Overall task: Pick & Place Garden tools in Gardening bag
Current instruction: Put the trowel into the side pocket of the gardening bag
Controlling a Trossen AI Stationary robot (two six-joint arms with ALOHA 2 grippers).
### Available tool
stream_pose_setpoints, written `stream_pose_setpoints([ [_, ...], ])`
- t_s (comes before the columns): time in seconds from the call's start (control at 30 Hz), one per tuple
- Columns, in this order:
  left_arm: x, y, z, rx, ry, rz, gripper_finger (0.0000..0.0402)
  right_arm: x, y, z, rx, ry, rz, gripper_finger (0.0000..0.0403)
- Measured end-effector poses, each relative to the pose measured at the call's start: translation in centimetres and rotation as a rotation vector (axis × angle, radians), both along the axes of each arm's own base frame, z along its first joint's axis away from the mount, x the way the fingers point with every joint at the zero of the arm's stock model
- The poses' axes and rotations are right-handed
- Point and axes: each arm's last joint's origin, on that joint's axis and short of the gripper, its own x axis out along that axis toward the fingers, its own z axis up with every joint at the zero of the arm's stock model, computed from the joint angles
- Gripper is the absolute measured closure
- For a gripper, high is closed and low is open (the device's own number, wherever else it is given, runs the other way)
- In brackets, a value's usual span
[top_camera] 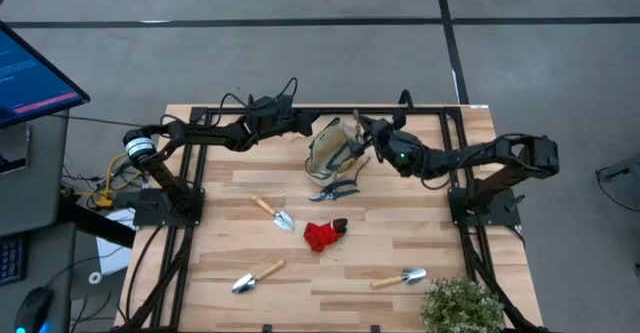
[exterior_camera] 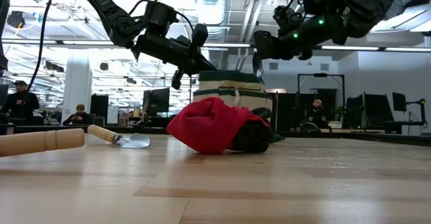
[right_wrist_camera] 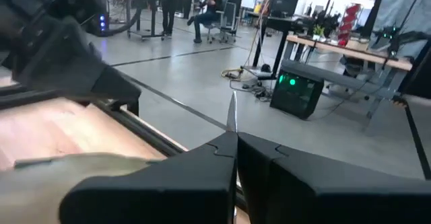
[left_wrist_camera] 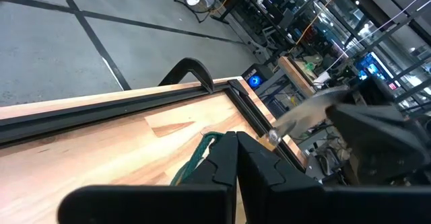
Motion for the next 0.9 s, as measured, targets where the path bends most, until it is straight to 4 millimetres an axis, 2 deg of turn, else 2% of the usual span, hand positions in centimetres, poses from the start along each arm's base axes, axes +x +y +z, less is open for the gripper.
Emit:
stream_pose_setpoints([
  [0.23, 0.0, 0.0, 0.0, 0.0, 0.0, 0.0, 0.0398, -1.2, 0.8, -1.6, 0.004, -0.036, -0.004, 0.0403],
  [0.6, 0.0, 0.0, 0.0, 0.001, -0.003, 0.0, 0.0398, -3.1, 1.1, -3.0, -0.041, -0.079, 0.0, 0.0403],
  [0.7, 0.0, 0.0, 0.0, 0.002, -0.003, 0.0, 0.0398, -3.3, 1.1, -3.9, -0.036, -0.078, -0.002, 0.0403],
  [0.9, 0.0, 0.0, 0.0, 0.002, -0.004, 0.001, 0.0398, -2.5, 1.0, -5.4, -0.046, -0.098, 0.003, 0.0403],
])
